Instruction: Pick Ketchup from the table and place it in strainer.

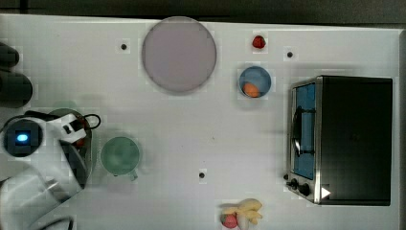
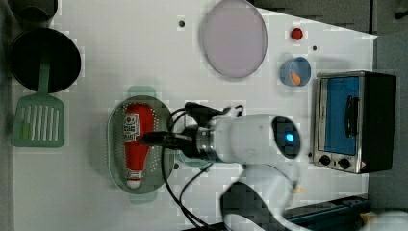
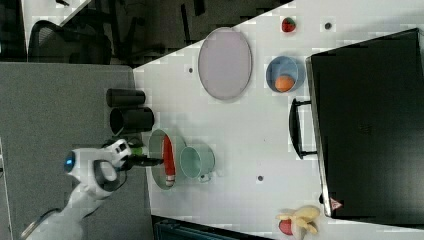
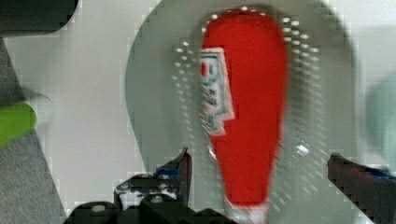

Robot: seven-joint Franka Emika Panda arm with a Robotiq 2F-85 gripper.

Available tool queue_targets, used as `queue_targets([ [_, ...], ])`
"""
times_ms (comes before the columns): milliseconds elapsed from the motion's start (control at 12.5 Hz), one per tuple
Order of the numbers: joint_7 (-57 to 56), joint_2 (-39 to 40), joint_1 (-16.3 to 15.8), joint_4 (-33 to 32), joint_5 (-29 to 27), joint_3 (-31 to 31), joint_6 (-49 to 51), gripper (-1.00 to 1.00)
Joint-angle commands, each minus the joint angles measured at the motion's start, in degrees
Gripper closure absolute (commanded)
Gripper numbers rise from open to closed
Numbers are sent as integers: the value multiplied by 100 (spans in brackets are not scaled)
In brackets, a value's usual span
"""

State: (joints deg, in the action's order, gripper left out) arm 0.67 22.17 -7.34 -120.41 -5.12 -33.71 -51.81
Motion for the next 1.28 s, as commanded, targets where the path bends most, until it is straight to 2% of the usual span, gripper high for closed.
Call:
queue_targets([
  [80, 643, -1371, 226, 487, -25, 2, 1213, -100],
  [320, 625, -2158, 500, 917, -27, 311, 3140, -100],
  [560, 613, -2564, 674, 1330, -26, 838, 4172, -100],
  [960, 591, -2809, 921, 1700, 6, 2191, 4410, -100],
  [1280, 548, -2861, 969, 1722, 67, 3130, 4505, -100],
])
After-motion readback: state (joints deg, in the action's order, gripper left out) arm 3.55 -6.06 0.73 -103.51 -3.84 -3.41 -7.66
